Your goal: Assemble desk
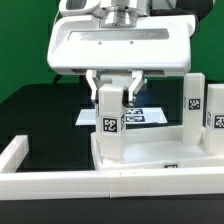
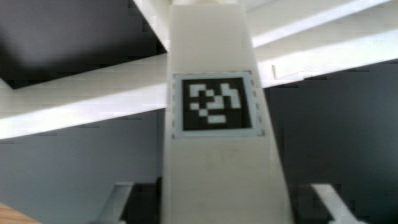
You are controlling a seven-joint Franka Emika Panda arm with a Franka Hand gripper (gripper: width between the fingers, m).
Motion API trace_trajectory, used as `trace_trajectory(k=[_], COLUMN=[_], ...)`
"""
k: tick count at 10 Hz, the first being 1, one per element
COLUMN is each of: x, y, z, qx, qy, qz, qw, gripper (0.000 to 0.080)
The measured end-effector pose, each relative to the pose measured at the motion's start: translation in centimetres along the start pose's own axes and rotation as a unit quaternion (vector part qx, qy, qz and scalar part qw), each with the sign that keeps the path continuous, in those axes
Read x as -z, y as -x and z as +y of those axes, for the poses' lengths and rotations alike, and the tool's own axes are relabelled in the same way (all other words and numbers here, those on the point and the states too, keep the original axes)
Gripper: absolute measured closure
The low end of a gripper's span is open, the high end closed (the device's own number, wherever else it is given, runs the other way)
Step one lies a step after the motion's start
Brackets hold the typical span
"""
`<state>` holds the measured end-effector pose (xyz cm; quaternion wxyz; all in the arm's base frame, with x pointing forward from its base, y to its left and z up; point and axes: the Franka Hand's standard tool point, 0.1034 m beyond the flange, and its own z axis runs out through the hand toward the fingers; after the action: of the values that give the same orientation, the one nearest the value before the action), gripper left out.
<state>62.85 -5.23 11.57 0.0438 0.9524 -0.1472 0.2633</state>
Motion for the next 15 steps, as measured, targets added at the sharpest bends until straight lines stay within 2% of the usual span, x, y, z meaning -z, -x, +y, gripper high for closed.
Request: trace_trajectory(k=[1, 3, 4, 8, 10, 11, 13, 14, 15], x=[0.0, 0.0, 0.0, 0.0, 0.5, 0.7, 0.0, -0.2, -0.3], y=[0.0, 0.0, 0.0, 0.0, -0.3, -0.6, -1.0, -0.3, -0.8], z=[0.0, 0.0, 0.0, 0.0, -0.4, -0.2, 1.2, 0.9, 1.1], qx=[0.0, 0.0, 0.0, 0.0, -0.003, -0.006, -0.018, -0.034, -0.04], qy=[0.0, 0.0, 0.0, 0.0, -0.008, -0.013, -0.009, -0.017, -0.022], qz=[0.0, 0.0, 0.0, 0.0, -0.016, -0.042, -0.058, -0.122, -0.159], qw=[1.0, 1.0, 1.0, 1.0, 1.0, 0.999, 0.998, 0.992, 0.986], gripper=[0.0511, 0.0197, 0.0163, 0.015, 0.015, 0.015, 0.015, 0.015, 0.015])
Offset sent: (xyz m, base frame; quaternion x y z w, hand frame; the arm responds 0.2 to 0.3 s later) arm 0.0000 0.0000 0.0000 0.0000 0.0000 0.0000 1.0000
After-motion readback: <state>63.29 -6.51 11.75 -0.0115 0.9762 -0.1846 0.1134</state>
